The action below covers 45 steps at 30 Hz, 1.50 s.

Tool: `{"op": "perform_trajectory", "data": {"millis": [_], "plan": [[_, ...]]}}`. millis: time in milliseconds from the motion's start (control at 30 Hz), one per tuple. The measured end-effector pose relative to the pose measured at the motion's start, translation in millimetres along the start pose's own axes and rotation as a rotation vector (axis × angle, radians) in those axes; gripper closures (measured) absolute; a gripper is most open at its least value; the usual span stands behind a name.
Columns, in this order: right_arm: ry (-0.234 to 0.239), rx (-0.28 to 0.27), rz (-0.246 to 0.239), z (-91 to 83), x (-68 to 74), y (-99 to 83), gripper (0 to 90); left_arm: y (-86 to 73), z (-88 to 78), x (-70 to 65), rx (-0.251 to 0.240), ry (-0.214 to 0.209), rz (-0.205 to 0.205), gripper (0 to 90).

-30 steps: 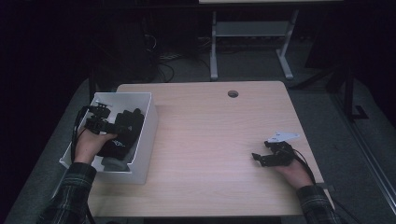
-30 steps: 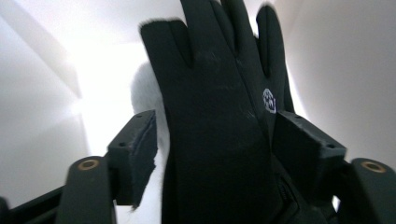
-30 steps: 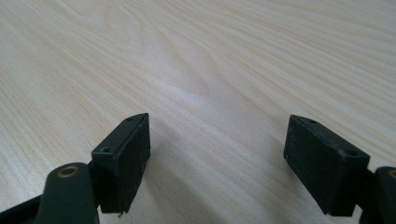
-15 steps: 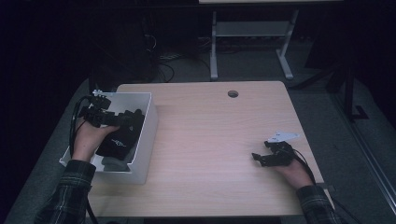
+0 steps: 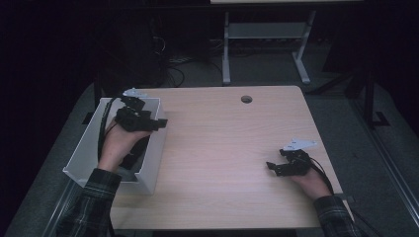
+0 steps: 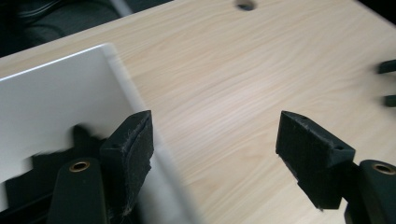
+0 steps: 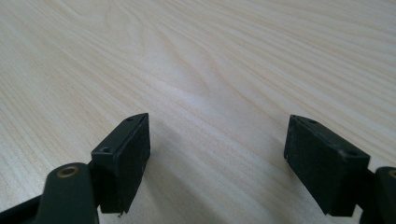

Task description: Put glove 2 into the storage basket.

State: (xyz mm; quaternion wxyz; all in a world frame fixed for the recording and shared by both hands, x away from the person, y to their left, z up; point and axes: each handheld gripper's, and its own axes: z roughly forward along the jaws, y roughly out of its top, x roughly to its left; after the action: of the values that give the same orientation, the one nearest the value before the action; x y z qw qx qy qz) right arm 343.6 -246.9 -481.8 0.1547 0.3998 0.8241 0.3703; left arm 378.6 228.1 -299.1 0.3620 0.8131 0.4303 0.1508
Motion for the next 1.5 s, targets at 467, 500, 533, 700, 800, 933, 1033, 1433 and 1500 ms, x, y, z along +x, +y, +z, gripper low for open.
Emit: {"op": "perform_trajectory", "data": {"millis": [467, 500, 533, 700, 800, 933, 1033, 1433, 1500], "plan": [[0.002, 0.003, -0.004, 0.3, 0.0, 0.3, 21.3, 0.7, 36.3, -70.2, -0.03, -0.14, 0.109, 25.3], [0.002, 0.003, -0.005, 0.3, 0.0, 0.3, 21.1, -1.7, 40.3, -73.4, -0.03, -0.142, 0.118, 24.8], [0.002, 0.003, -0.005, 0.4, 0.1, 0.3, 20.9, -4.5, 44.3, -76.6, -0.033, -0.153, 0.12, 24.4], [0.003, 0.005, -0.003, 0.6, 0.5, 0.3, 19.7, -20.6, 66.3, -87.1, -0.02, -0.167, 0.152, 22.9], [0.002, 0.006, -0.004, 0.6, 0.5, 0.4, 19.4, -33.2, 80.1, -92.4, -0.004, -0.173, 0.173, 20.8], [0.002, 0.006, -0.004, 0.7, 0.5, 0.3, 19.4, -51.1, 98.5, -96.1, 0.031, -0.178, 0.2, 17.4], [0.002, 0.006, -0.004, 0.7, 0.5, 0.3, 19.3, -62.8, 110.1, -97.4, 0.053, -0.174, 0.213, 16.0], [0.002, 0.006, -0.004, 0.8, 0.6, 0.4, 19.1, -91.2, 138.2, -100.4, 0.093, -0.177, 0.252, 14.4], [0.002, 0.007, -0.004, 0.7, 0.6, 0.4, 19.1, -94.1, 140.7, -100.9, 0.095, -0.171, 0.255, 14.4]]}}
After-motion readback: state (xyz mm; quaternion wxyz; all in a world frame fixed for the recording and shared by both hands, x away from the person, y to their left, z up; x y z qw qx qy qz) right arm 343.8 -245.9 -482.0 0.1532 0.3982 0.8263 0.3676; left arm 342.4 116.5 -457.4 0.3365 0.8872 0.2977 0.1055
